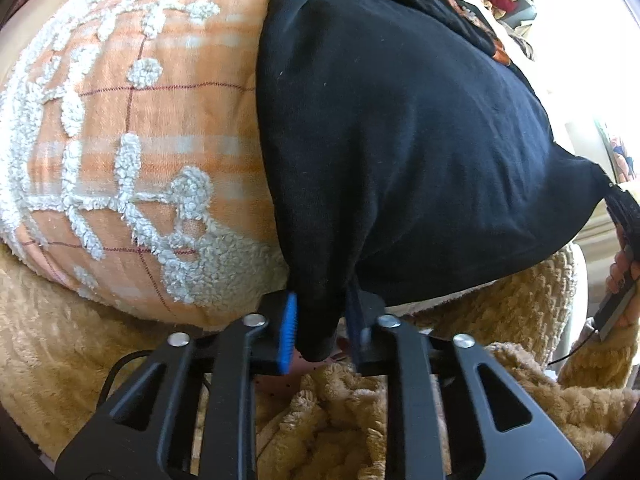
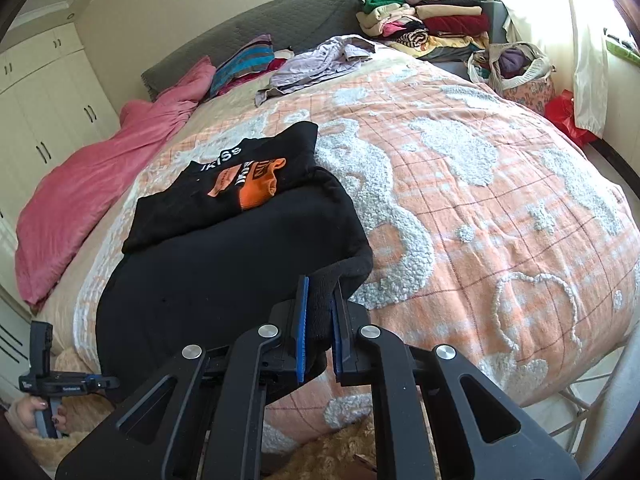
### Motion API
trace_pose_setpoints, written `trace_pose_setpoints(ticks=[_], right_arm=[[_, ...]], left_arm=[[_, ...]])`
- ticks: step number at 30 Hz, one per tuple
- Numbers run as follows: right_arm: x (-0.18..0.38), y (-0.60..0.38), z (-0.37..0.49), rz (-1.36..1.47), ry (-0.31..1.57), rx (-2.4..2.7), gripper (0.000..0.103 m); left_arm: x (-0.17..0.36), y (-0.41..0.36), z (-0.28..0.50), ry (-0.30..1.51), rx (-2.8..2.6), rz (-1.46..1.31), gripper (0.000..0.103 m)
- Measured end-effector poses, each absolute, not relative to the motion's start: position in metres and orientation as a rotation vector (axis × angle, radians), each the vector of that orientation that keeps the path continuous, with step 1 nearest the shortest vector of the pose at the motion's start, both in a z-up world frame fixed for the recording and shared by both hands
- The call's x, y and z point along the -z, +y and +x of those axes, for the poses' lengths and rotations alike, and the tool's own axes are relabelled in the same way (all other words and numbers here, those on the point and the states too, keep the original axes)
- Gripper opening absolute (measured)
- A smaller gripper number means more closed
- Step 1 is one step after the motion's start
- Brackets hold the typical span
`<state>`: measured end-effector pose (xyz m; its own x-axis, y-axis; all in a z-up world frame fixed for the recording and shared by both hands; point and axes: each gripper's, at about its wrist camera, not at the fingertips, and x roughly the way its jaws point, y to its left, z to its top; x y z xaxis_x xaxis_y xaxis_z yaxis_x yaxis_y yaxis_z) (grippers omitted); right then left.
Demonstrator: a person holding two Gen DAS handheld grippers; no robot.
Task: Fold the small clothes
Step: 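Close both grippers on the hem edge of the sweatshirt, then lift the hem with both grippers and fold it over the body toward the collar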
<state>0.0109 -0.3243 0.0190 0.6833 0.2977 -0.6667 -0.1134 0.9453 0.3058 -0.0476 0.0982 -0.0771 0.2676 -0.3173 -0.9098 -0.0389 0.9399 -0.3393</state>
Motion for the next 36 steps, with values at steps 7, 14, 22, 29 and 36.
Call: trace_pose_setpoints(ticks=[7, 14, 22, 29, 36], right_arm=[[-0.021, -0.327, 0.009, 0.264, 0.776, -0.224, 0.009], [-0.028, -0.336, 0.006, 0.307, 0.743, -0.207, 0.009], [-0.046, -0.342, 0.007, 0.346, 0.661, -0.199, 0.009], [-0.066, -0.343, 0.016, 0.359, 0.597, -0.214, 0.009], [-0.087, -0.336, 0.026, 0.334, 0.550, -0.239, 0.009]], left_arm=[[0.048, 0.105, -0.047, 1.210, 0.199, -0.312, 0.006], [0.010, 0.108, -0.039, 1.093, 0.219, -0.295, 0.006], [-0.017, 0.114, -0.030, 1.007, 0.221, -0.314, 0.005], [-0.041, 0.130, -0.019, 0.922, 0.195, -0.344, 0.005], [-0.061, 0.140, -0.004, 0.852, 0.186, -0.356, 0.005]])
